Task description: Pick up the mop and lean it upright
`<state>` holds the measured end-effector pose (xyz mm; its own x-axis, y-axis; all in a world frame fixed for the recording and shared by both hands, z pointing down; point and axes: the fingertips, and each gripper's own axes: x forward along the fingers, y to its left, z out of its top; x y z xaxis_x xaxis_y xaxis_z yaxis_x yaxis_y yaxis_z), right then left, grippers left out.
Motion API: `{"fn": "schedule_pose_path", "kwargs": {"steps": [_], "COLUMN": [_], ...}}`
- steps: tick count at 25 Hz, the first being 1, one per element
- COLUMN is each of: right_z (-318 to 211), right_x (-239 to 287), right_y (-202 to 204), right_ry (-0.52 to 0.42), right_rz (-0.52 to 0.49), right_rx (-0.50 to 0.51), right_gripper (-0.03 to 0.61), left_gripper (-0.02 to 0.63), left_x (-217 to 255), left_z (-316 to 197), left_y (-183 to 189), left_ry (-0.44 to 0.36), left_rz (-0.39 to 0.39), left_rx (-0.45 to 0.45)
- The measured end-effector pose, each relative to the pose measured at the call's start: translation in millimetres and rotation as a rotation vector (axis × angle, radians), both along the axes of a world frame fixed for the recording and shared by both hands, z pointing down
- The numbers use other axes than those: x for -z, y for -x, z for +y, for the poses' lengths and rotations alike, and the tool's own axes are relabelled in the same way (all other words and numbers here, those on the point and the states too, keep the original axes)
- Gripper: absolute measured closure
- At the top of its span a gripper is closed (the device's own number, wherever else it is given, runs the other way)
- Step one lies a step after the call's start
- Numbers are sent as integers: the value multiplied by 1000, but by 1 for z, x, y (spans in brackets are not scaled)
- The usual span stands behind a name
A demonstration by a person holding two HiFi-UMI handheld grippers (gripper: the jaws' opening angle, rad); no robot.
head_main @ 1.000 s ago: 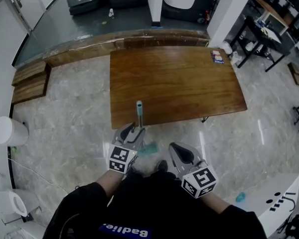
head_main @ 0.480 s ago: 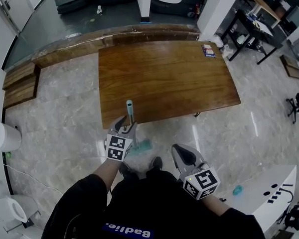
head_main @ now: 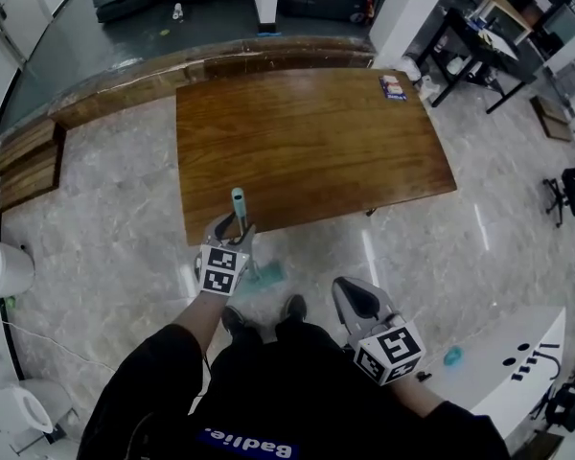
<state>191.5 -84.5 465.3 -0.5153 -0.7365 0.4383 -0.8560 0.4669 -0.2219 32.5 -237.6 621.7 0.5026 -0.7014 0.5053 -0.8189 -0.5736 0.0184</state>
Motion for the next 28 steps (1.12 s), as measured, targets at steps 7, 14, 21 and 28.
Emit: {"fn": "schedule_pose_path", "kwargs": {"steps": [7,14,21,28], "right_z": [1,2,-2,-8], "right_x": [-4,-6,-2,3], "right_y": [-9,-12,-9,5], "right_ry": [13,21,6,-15], "right_rz": [7,2,-6,-18], "right_rx": [-15,-16,0,45], "right_gripper": [560,560,560,563], "left_gripper": [436,472,491,491], "left_x": [-18,-25,-22,-17], "left_z": [-6,-8,1,28], "left_y": [-7,-5,-4,0], "left_ry": [19,33,47,72], "left_rz": [-24,-25,-16,3], "left_rx": [-8,11,28,34]}}
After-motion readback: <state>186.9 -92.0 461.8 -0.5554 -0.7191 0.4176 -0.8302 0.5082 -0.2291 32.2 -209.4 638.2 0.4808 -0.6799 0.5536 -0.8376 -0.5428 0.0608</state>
